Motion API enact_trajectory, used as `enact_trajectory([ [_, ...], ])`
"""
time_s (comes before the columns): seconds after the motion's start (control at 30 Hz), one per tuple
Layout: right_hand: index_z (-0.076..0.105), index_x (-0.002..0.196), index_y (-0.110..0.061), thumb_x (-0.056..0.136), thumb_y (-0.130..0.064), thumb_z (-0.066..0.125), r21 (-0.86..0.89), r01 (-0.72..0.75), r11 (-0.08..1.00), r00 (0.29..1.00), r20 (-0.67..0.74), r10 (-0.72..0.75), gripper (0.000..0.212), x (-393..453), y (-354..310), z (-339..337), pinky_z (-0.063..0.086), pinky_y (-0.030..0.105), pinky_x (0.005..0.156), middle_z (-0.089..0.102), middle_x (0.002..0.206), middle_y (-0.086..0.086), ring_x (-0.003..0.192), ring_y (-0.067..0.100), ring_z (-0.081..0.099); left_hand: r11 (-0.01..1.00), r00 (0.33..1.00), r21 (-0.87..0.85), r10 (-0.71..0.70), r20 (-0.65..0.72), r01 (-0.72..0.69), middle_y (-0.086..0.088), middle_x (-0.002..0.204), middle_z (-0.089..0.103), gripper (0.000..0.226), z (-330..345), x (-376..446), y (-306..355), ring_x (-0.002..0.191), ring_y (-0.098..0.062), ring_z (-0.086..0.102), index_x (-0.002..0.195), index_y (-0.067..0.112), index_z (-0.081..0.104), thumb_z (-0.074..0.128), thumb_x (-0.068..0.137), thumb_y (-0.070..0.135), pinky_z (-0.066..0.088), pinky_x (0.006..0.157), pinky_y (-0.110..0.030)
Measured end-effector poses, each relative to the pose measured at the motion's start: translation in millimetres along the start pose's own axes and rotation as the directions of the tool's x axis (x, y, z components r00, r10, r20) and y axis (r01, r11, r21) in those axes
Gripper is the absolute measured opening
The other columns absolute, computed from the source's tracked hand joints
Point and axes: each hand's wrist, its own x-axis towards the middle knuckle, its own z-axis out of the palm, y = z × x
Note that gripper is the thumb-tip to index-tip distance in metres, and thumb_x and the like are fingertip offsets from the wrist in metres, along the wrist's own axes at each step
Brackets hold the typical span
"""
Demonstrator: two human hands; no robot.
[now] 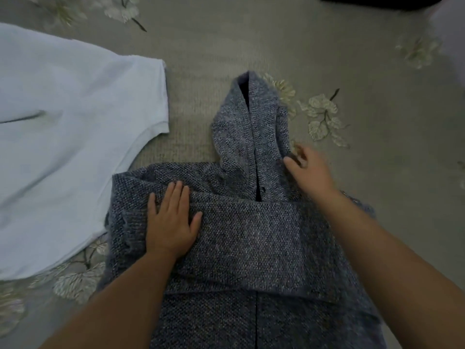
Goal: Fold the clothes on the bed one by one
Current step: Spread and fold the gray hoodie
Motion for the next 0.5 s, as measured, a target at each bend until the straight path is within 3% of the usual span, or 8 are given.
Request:
enact_trajectory([
  [0.1, 0.024, 0.144, -0.015, 0.086, -0.04, 0.059, 0.192, -0.077, 0.978, 0.997, -0.013, 0.081, 0.072, 39, -18, 9, 0.031, 0.031, 0.101, 0.034, 0.147, 0.007, 0.132, 0.023, 0.035, 1.0, 0.999, 0.031, 0.005, 0.033, -0.006, 0.0, 0.156, -0.001, 0.088, -1, 6, 1, 0.143, -0.014, -0.005, 0.147, 0.015, 0.003, -0.017, 0.071, 0.055, -0.024, 0.104, -0.037],
  [0.23, 0.018, 0.145, -0.018, 0.081, -0.041, 0.066, 0.36, -0.195, 0.912, 0.976, -0.021, 0.217, 0.084, 75, -37, 14, 0.034, 0.033, 0.099, 0.033, 0.147, 0.005, 0.128, 0.018, 0.038, 0.998, 0.996, 0.056, -0.004, 0.086, -0.001, 0.001, 0.156, -0.006, 0.088, -1, 11, 0, 0.143, -0.016, -0.009, 0.147, 0.017, -0.002, -0.019, 0.07, 0.055, -0.033, 0.098, -0.035],
  [0.3, 0.033, 0.139, -0.011, 0.082, -0.03, 0.067, 0.303, -0.18, 0.936, 0.983, 0.021, 0.182, 0.069, 84, -42, 16, 0.035, 0.02, 0.087, 0.046, 0.134, 0.003, 0.108, 0.009, 0.043, 0.998, 0.995, 0.061, 0.004, 0.104, -0.011, 0.0, 0.156, -0.002, 0.087, -2, 12, 0, 0.143, -0.018, -0.006, 0.147, 0.016, 0.002, -0.016, 0.07, 0.055, -0.035, 0.096, -0.034],
  [0.33, 0.046, 0.129, -0.01, 0.083, -0.023, 0.068, 0.284, -0.158, 0.946, 0.987, 0.044, 0.152, 0.053, 86, -44, 17, 0.034, 0.01, 0.076, 0.054, 0.118, 0.0, 0.097, 0.007, 0.044, 0.998, 0.994, 0.068, 0.006, 0.107, -0.013, 0.0, 0.156, -0.001, 0.087, -2, 12, 0, 0.143, -0.018, -0.005, 0.147, 0.016, 0.003, -0.016, 0.071, 0.055, -0.035, 0.096, -0.034],
  [0.4, 0.059, 0.096, -0.014, 0.081, -0.011, 0.068, 0.304, -0.122, 0.945, 0.992, 0.066, 0.106, 0.017, 82, -47, 17, 0.036, 0.004, 0.048, 0.056, 0.085, -0.009, 0.075, 0.004, 0.05, 0.996, 0.995, 0.09, 0.013, 0.1, -0.022, 0.0, 0.156, -0.001, 0.088, -1, 12, 0, 0.143, -0.016, -0.006, 0.147, 0.017, 0.002, -0.017, 0.07, 0.055, -0.036, 0.096, -0.034],
  [0.43, 0.06, 0.087, -0.015, 0.08, -0.006, 0.067, 0.336, -0.093, 0.937, 0.995, 0.068, 0.074, 0.014, 77, -46, 16, 0.037, 0.004, 0.043, 0.055, 0.077, -0.009, 0.067, 0.003, 0.05, 0.994, 0.995, 0.104, 0.015, 0.096, -0.025, 0.001, 0.156, -0.002, 0.088, 0, 12, -1, 0.143, -0.015, -0.006, 0.147, 0.017, 0.001, -0.018, 0.07, 0.055, -0.036, 0.096, -0.035],
  [0.5, 0.06, 0.088, -0.018, 0.079, 0.004, 0.064, 0.395, -0.035, 0.918, 0.995, 0.104, -0.007, 0.024, 60, -44, 7, 0.042, 0.005, 0.052, 0.059, 0.076, -0.008, 0.067, 0.002, 0.054, 0.993, 0.996, 0.114, 0.013, 0.085, -0.023, 0.001, 0.156, -0.001, 0.089, 1, 12, -1, 0.143, -0.014, -0.005, 0.147, 0.016, 0.003, -0.017, 0.071, 0.056, -0.032, 0.099, -0.036],
])
